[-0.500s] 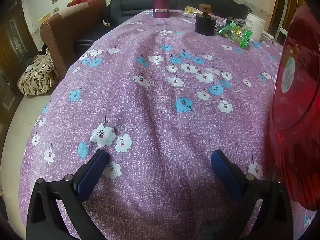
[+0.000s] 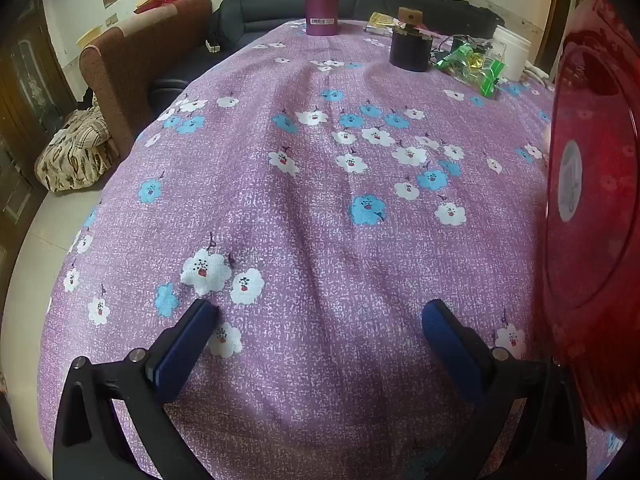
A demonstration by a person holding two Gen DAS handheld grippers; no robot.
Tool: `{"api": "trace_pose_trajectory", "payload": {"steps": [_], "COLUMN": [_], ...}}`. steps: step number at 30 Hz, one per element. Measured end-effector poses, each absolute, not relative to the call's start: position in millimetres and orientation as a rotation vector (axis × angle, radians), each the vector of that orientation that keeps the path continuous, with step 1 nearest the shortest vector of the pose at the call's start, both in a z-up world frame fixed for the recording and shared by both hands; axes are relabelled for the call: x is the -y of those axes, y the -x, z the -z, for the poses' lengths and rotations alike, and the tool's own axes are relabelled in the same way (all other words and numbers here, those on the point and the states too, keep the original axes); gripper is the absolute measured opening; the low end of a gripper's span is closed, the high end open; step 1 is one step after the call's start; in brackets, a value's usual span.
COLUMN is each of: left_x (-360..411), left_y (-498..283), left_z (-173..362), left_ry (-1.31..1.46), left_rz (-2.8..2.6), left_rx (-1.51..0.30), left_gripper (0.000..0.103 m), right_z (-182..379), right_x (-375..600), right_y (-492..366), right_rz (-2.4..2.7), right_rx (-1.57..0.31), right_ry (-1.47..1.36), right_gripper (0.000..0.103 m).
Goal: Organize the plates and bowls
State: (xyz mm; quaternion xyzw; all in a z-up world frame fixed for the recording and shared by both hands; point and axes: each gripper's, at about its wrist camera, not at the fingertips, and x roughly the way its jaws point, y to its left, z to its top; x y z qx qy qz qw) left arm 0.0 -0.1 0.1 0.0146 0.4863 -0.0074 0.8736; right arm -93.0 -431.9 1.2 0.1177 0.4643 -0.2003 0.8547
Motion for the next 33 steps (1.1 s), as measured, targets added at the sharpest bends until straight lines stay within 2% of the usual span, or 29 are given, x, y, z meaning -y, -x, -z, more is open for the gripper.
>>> {"api": "trace_pose_trajectory", "payload": {"steps": [33], "left_x": [0.0], "left_y": [0.0], "left_z": [0.0], "left_ry": [-0.030], "left_rz": [0.016], "left_rx": [-1.016], "left_gripper": [0.103], "right_z": [-0.9], "right_x": [432.8], "right_y": [94.3], "right_rz": [0.420], "right_rx": [-0.977], "right_ry": [-0.248], "right_gripper": [0.102]}}
